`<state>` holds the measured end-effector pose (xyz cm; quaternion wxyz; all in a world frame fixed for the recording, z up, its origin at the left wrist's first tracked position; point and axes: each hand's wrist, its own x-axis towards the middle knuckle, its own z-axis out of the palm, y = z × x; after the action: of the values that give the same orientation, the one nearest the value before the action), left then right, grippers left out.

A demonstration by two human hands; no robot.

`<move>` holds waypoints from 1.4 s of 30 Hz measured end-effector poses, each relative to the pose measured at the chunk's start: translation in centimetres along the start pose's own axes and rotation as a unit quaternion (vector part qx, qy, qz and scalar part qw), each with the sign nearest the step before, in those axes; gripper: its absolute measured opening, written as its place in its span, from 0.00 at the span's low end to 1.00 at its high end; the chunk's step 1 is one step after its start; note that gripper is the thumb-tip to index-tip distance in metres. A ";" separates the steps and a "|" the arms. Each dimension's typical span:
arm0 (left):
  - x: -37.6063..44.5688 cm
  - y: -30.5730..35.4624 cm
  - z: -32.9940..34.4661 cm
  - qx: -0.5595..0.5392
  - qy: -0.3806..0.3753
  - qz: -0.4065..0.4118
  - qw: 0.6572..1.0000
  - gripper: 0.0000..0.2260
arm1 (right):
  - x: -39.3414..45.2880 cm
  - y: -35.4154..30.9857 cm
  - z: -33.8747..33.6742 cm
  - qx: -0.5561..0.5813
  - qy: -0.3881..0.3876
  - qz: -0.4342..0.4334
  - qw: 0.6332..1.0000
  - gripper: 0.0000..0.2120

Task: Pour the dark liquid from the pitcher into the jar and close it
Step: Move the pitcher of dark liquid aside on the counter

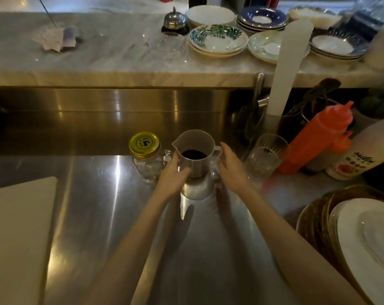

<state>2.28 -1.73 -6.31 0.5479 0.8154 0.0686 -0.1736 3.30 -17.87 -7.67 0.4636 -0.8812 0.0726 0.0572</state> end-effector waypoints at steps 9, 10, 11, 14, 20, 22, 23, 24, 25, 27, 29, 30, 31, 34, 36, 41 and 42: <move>-1.6 -0.8 -0.1 -0.056 -0.010 0.000 0.998 0.31 | -2.5 1.2 0.2 -0.013 0.084 -0.062 0.994 0.08; -2.1 -1.0 -0.1 -0.053 -0.014 0.002 0.998 0.31 | -3.1 1.2 0.2 -0.014 0.087 -0.068 0.994 0.08; -2.7 -1.1 -0.1 -0.049 -0.018 0.003 0.999 0.32 | -3.7 1.2 0.3 -0.016 0.090 -0.074 0.993 0.08; -4.4 -1.9 -0.1 -0.043 -0.024 0.011 0.999 0.33 | -5.9 1.6 0.7 -0.017 0.096 -0.092 0.991 0.06; -8.1 -3.5 0.0 -0.040 -0.033 0.007 0.999 0.32 | -10.9 2.3 1.5 -0.003 0.077 -0.078 0.994 0.06; -9.6 -3.9 0.3 -0.034 -0.036 0.006 0.999 0.33 | -12.5 2.6 1.7 0.003 0.082 -0.071 0.994 0.06; -10.4 -4.1 0.4 -0.031 -0.035 0.005 0.999 0.34 | -13.3 2.8 1.8 0.007 0.087 -0.069 0.994 0.06; -11.2 -4.3 0.5 -0.032 -0.033 0.004 0.999 0.34 | -14.0 3.0 1.8 0.009 0.094 -0.069 0.993 0.06; -12.0 -4.4 0.8 -0.035 -0.033 0.005 0.999 0.33 | -14.7 3.2 1.9 0.011 0.103 -0.069 0.992 0.06; -13.6 -4.9 1.3 -0.046 -0.026 0.009 0.999 0.32 | -16.2 3.7 1.9 0.011 0.116 -0.069 0.991 0.06; -15.3 -5.4 1.9 -0.062 -0.021 0.014 0.998 0.30 | -17.7 4.2 1.9 0.012 0.126 -0.069 0.990 0.06; -16.0 -5.7 2.2 -0.067 -0.020 0.019 0.997 0.29 | -18.5 4.4 1.9 0.013 0.131 -0.069 0.989 0.06; -16.8 -5.9 2.5 -0.071 -0.019 0.027 0.997 0.29 | -19.2 4.6 1.8 0.016 0.137 -0.069 0.988 0.07; -18.9 -6.1 3.2 -0.084 -0.015 0.052 0.995 0.27 | -21.0 4.8 1.6 0.028 0.151 -0.075 0.985 0.07; -20.1 -5.9 3.6 -0.095 -0.019 0.065 0.993 0.28 | -22.0 5.1 1.4 0.027 0.154 -0.080 0.984 0.06; -21.7 -6.7 4.7 -0.086 -0.037 0.054 0.994 0.28 | -23.5 5.9 1.0 0.017 0.150 -0.068 0.986 0.07; -21.9 -6.8 4.8 -0.083 -0.040 0.049 0.995 0.28 | -23.7 6.0 1.0 0.019 0.149 -0.065 0.986 0.07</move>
<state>-21.15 -1.76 -6.05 0.6239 0.7619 0.0210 -0.1725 -21.09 -18.66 -9.07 0.4666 -0.8740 0.0845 -0.1065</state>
